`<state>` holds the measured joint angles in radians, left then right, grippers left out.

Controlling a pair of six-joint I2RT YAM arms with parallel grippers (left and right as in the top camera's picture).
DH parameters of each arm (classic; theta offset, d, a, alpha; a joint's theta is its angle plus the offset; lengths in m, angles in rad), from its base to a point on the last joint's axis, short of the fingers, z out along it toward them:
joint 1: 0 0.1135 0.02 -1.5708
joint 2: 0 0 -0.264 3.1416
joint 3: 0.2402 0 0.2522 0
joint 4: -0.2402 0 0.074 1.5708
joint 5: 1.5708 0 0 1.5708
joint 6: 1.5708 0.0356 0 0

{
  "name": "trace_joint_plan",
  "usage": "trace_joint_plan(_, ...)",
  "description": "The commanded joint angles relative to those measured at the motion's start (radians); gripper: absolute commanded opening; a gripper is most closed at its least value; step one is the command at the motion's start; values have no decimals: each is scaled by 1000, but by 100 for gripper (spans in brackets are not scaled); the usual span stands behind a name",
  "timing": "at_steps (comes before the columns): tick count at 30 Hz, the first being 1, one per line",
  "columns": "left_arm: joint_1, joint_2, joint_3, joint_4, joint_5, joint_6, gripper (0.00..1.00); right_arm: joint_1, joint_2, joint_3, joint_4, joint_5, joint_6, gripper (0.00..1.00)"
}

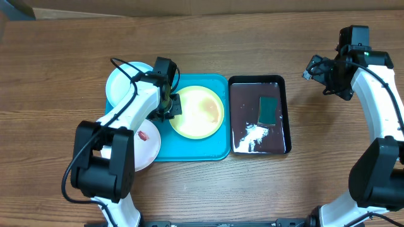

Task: Clean dirty plates on tray and stack at the side
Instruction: 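Lift the yellow plate with the left gripper and carry it left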

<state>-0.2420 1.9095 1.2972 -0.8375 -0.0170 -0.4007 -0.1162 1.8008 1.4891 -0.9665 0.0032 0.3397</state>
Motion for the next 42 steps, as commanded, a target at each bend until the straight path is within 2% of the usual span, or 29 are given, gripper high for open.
trace_joint_plan(1, 0, -80, 35, -1, -106, 23, 4, -1, -5, 4, 3, -5, 5, 100)
trace_joint_plan(6, 0, -137, 37, 13, -153, 26, 4, -1, -5, 4, 3, -5, 5, 100)
trace_joint_plan(20, -16, -272, 121, 28, -146, 72, 4, -1, -5, 4, 3, -5, 5, 100)
trace_joint_plan(29, -170, -294, 123, 95, -165, 80, 4, -1, -5, 4, 3, -5, 5, 100)
trace_joint_plan(42, -523, -294, 123, 138, -649, 97, 4, -1, -5, 4, 3, -5, 5, 100)
